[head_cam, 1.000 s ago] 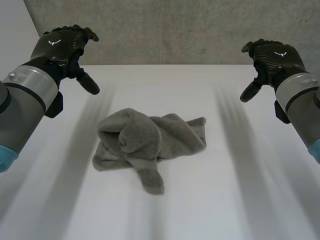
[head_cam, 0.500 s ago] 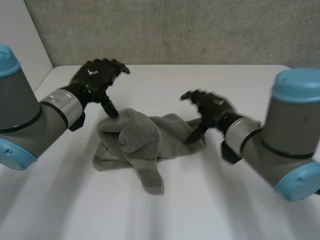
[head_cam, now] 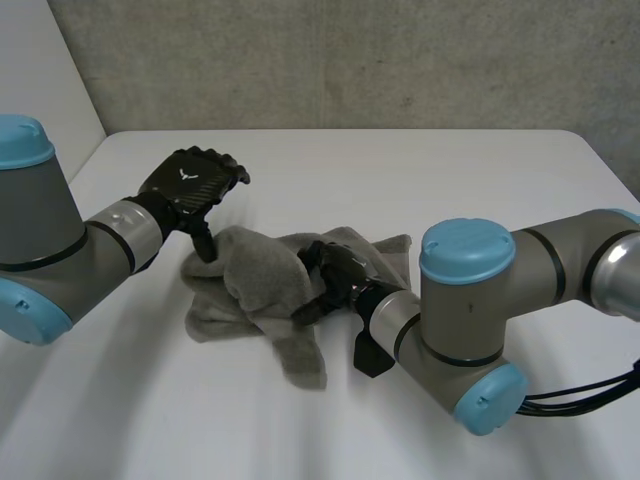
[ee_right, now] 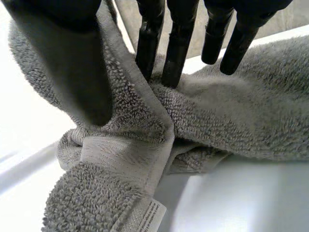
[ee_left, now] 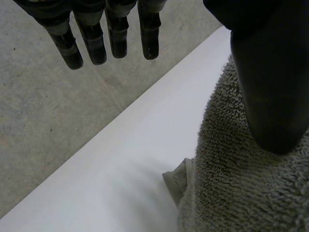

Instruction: Fold the towel.

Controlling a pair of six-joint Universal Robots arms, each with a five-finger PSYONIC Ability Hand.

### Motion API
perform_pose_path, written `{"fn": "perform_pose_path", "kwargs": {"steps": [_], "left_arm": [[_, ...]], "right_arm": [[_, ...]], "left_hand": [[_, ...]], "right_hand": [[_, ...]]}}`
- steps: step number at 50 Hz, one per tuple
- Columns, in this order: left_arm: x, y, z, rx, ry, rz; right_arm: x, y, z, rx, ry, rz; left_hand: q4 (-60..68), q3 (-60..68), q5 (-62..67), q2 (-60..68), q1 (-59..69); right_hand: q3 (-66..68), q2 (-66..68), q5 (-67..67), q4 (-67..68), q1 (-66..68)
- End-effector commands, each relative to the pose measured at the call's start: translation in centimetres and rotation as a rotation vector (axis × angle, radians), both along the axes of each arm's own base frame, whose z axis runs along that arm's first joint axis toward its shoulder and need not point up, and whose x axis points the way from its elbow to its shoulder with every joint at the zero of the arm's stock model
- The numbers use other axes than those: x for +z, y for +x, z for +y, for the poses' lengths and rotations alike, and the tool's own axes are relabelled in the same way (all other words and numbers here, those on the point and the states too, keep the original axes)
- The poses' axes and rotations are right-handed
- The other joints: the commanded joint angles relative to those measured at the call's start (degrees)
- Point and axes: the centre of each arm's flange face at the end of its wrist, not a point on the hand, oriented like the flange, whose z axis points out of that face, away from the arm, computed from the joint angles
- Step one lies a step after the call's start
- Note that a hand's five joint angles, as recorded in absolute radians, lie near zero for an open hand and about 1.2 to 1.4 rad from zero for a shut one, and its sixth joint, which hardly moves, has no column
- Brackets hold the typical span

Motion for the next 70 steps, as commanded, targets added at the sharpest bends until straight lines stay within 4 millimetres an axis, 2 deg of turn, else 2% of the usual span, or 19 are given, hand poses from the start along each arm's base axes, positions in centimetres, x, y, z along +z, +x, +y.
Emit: {"fn": "perform_pose_path", "kwargs": {"steps": [1,3,5,6,8,9,11,13,14,16,24,28,34,36,40,44,49,53,70], "left_arm": [[0.1,-0.2,0.3,-0.008,0.000,0.000],[0.5,-0.2,0.4,-0.008,-0.010,0.003],[0.7,-0.2,0.5,-0.008,-0.014,0.004],[0.7,-0.2,0.5,-0.008,-0.014,0.004],[1.0,-0.2,0.7,-0.014,-0.020,0.007],[1.0,-0.2,0.7,-0.015,-0.020,0.007],[1.3,-0.2,0.8,-0.020,-0.026,0.012],[1.4,-0.3,1.0,-0.025,-0.029,0.013],[1.4,-0.3,1.0,-0.025,-0.029,0.013],[1.3,-0.7,1.4,-0.041,-0.024,0.013],[1.1,-1.6,2.5,-0.077,-0.016,0.011],[1.1,-2.1,3.0,-0.095,-0.013,0.010],[0.2,-2.9,4.4,-0.148,0.017,0.005],[0.1,-3.1,4.6,-0.159,0.022,0.005],[-0.3,-3.4,5.0,-0.175,0.032,-0.002],[-0.9,-3.5,5.1,-0.180,0.046,-0.010],[-2.1,-3.9,4.9,-0.184,0.072,-0.022],[-3.7,-4.1,4.4,-0.176,0.103,-0.036],[-7.6,-4.9,1.8,-0.069,0.135,-0.092]], "right_arm": [[-0.4,-0.1,-0.1,-0.017,-0.027,-0.001],[0.2,-0.4,-0.7,-0.037,-0.052,-0.014],[3.0,-1.3,-0.8,-0.037,-0.121,-0.027],[3.0,-1.3,-0.8,-0.037,-0.122,-0.027],[6.1,-3.4,-2.5,-0.034,-0.244,0.015],[6.2,-3.4,-2.5,-0.034,-0.244,0.015],[7.6,-5.0,-3.7,-0.020,-0.304,0.069],[9.3,-8.0,-4.8,0.042,-0.365,0.209],[9.4,-8.0,-4.8,0.042,-0.366,0.210],[10.7,-10.1,-5.1,0.087,-0.390,0.347],[11.9,-13.8,-6.0,0.123,-0.460,0.588],[11.4,-14.2,-5.7,0.158,-0.488,0.650],[9.3,-14.0,-4.3,0.239,-0.494,0.690],[8.4,-13.0,-2.8,0.289,-0.513,0.681],[7.5,-12.6,-1.8,0.322,-0.558,0.714],[5.6,-13.3,-0.9,0.384,-0.617,0.845],[4.2,-14.8,-1.0,0.424,-0.647,0.989],[3.8,-15.8,-1.7,0.391,-0.627,1.005],[3.0,-15.5,-1.4,0.387,-0.605,0.956]], "left_hand": [[-3.4,-3.0,-1.6,-2.8,-3.0],[-3.4,-3.0,-1.8,-2.9,-3.2],[-3.4,-3.0,-1.8,-2.9,-3.2],[-3.4,-3.0,-1.8,-2.9,-3.2],[-3.4,-3.0,-1.8,-2.9,-3.2],[-3.4,-3.0,-1.8,-2.9,-3.2],[-3.4,-3.0,-1.8,-2.9,-3.2],[-3.4,-3.0,-1.8,-2.9,-3.2],[-3.4,-3.0,-1.8,-2.9,-3.2],[-3.4,-3.0,-1.8,-2.9,-3.2],[-3.4,-3.0,-1.8,-2.9,-3.2],[-3.4,-3.0,-2.0,-3.1,-3.3],[-3.4,-3.0,-1.8,-2.9,-3.2],[-3.4,-3.0,-1.8,-2.9,-3.2],[-3.4,-3.0,-1.1,-2.3,-2.5],[-3.4,-3.0,-0.6,-1.8,-2.0],[-3.4,-3.0,-0.6,-1.8,-2.0],[-3.4,-3.0,-0.5,-1.6,-1.8],[-3.4,-3.0,-0.6,-1.8,-2.0]], "right_hand": [[-2.5,31.2,31.2,-4.4,32.8],[-2.5,31.2,31.2,-4.4,32.8],[-2.5,31.2,31.2,-4.4,32.8],[-2.5,31.2,31.2,-4.4,32.8],[-2.5,31.2,31.2,-4.4,32.8],[-2.5,31.2,31.2,-4.4,32.8],[-2.5,31.2,31.2,-4.4,32.8],[-2.5,31.2,31.2,-4.4,32.8],[-2.5,31.2,31.2,-4.4,32.8],[-2.5,31.2,31.2,-4.4,32.8],[-2.5,31.2,31.2,-4.4,32.8],[-2.5,31.2,31.2,-4.4,32.8],[-2.5,31.2,31.2,-4.4,32.8],[-2.5,31.2,31.2,-4.4,32.8],[-2.5,31.2,31.2,-4.4,32.8],[-2.5,31.2,31.2,-4.4,32.8],[-2.5,31.2,31.2,-4.4,32.8],[-2.5,31.2,31.2,-4.4,32.8],[-2.5,31.2,31.2,-4.4,32.8]]}}
